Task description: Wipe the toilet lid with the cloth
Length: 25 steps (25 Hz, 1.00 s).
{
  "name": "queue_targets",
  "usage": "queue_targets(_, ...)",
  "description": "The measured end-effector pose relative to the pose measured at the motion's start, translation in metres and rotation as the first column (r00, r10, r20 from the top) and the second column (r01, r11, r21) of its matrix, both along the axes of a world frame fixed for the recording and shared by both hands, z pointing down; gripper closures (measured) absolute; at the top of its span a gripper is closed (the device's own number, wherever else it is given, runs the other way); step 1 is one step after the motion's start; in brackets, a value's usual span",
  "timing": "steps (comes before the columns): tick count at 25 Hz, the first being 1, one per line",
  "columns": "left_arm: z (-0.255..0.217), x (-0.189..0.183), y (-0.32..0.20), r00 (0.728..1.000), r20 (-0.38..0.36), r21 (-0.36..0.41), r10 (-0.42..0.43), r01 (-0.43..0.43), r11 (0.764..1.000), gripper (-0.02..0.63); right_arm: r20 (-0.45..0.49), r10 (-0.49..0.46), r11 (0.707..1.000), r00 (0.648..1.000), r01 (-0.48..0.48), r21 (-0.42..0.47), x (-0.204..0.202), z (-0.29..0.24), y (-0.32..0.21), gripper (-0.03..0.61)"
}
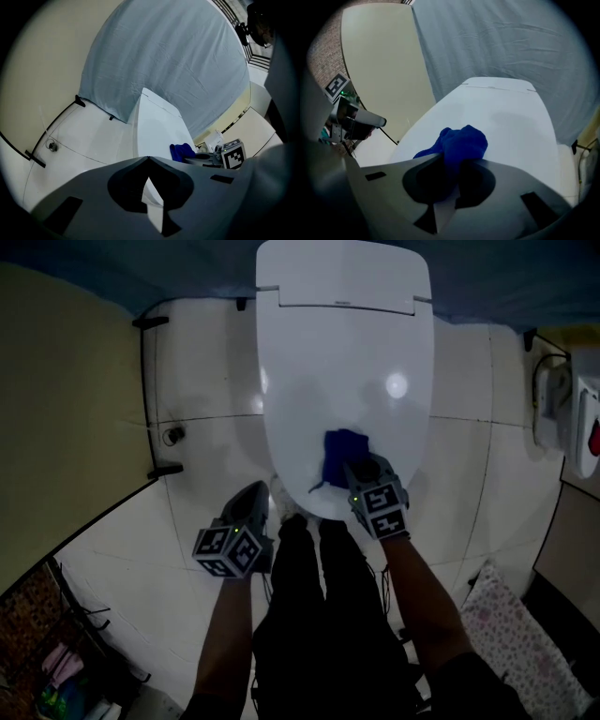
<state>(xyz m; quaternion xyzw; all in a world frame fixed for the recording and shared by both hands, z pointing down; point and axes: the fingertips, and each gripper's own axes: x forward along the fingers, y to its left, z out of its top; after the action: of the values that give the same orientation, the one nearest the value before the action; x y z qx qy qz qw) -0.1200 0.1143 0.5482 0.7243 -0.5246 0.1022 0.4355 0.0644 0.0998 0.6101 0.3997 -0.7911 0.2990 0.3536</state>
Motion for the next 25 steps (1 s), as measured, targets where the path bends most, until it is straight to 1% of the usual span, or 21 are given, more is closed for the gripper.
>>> queue_targets(7, -0.001, 0.033, -0.012, 0.999, 0.012, 0.007, 0.043, -0.043, 0.999, 0.621, -0.065, 0.13, 0.991, 0.989, -0.128, 0.025, 0.099, 0.002, 0.009, 0.52)
queue_targets(12, -0.005, 0.064, -0.017, 0.997, -0.001, 0.016, 0.082, -0.082, 0.996, 0.621, -0.097, 0.201, 0.98, 0.975, -0.199, 0.028, 0.146, 0.001, 0.016, 0.52)
queue_targets(17, -0.004, 0.073, -0.016, 0.995, 0.006, 0.018, 0.095, -0.095, 0.995, 0.621, -0.109, 0.231, 0.973, 0.967, -0.227, 0.041, 0.168, -0.001, 0.019, 0.52)
queue_targets(19, -0.003, 0.071, -0.012, 0.996, 0.014, 0.019, 0.093, -0.093, 0.995, 0.621, -0.13, 0.203, 0.979, 0.971, -0.197, 0.057, 0.169, -0.001, 0.02, 0.52)
queue_targets(22, 0.001, 0.063, -0.007, 0.996, 0.038, 0.018, 0.081, -0.082, 0.996, 0.621, -0.186, 0.145, 0.987, 0.972, -0.131, 0.089, 0.169, 0.001, 0.023, 0.52)
queue_targets(24, 0.003, 0.055, -0.003, 0.997, 0.046, 0.017, 0.055, -0.056, 0.998, 0.621, -0.2, 0.152, 0.986, 0.968, -0.135, 0.095, 0.169, -0.002, 0.023, 0.52)
queue_targets(25, 0.004, 0.052, -0.001, 0.998, 0.046, 0.018, 0.04, -0.041, 0.999, 0.621, -0.188, 0.164, 0.985, 0.969, -0.148, 0.093, 0.165, -0.006, 0.022, 0.522)
